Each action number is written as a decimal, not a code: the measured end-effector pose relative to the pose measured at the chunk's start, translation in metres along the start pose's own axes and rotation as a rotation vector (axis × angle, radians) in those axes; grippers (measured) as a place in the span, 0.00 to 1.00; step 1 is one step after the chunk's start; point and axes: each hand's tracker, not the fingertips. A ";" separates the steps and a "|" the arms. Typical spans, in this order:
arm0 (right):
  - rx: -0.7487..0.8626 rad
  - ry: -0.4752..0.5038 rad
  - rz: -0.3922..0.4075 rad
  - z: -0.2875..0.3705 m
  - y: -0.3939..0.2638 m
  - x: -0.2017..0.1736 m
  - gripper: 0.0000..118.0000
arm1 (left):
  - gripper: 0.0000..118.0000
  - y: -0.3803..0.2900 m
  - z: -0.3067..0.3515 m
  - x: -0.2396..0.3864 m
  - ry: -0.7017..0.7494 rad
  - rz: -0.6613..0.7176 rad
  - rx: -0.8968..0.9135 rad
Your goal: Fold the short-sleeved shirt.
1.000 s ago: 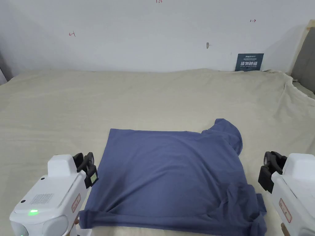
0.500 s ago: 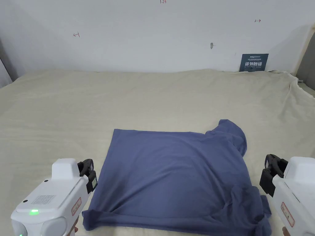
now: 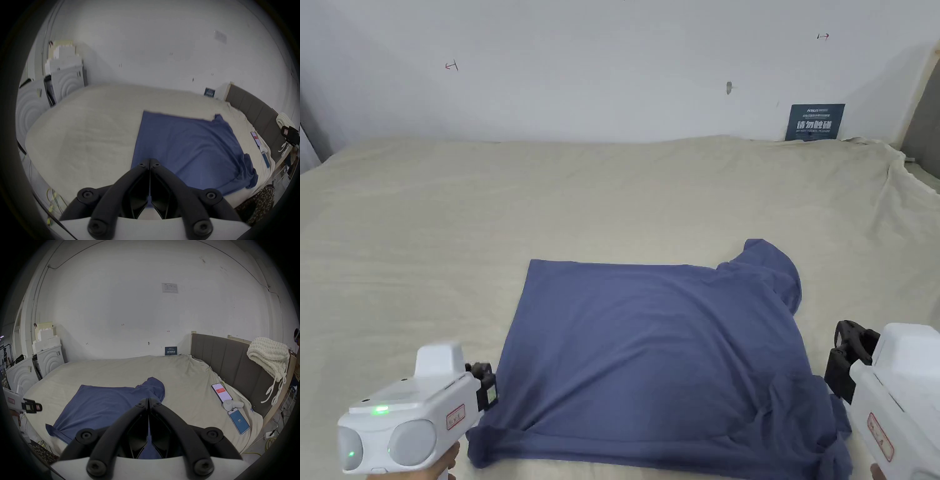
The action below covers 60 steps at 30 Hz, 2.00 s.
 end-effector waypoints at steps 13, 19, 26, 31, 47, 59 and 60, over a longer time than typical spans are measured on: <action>-0.069 0.002 0.000 -0.009 -0.015 0.005 0.00 | 0.63 -0.051 -0.067 -0.027 0.077 0.050 -0.266; -0.094 0.001 -0.009 -0.010 -0.021 0.007 0.00 | 0.23 -0.056 -0.077 -0.025 0.031 0.002 -0.293; -0.172 -0.012 -0.035 -0.017 -0.037 0.018 0.00 | 0.04 -0.052 -0.064 -0.010 0.027 -0.087 -0.236; -0.339 -0.026 -0.062 -0.032 -0.065 0.035 0.11 | 0.04 -0.046 -0.050 -0.016 0.004 -0.054 -0.192; -0.613 -0.006 -0.059 -0.064 -0.155 0.046 0.07 | 0.04 -0.043 -0.045 -0.015 -0.011 -0.027 -0.182; -0.547 0.055 -0.095 -0.046 -0.125 0.052 0.06 | 0.04 -0.036 -0.037 -0.020 -0.024 0.026 -0.144; -0.531 0.057 -0.098 -0.044 -0.118 0.052 0.06 | 0.04 -0.034 -0.036 -0.021 -0.029 0.033 -0.135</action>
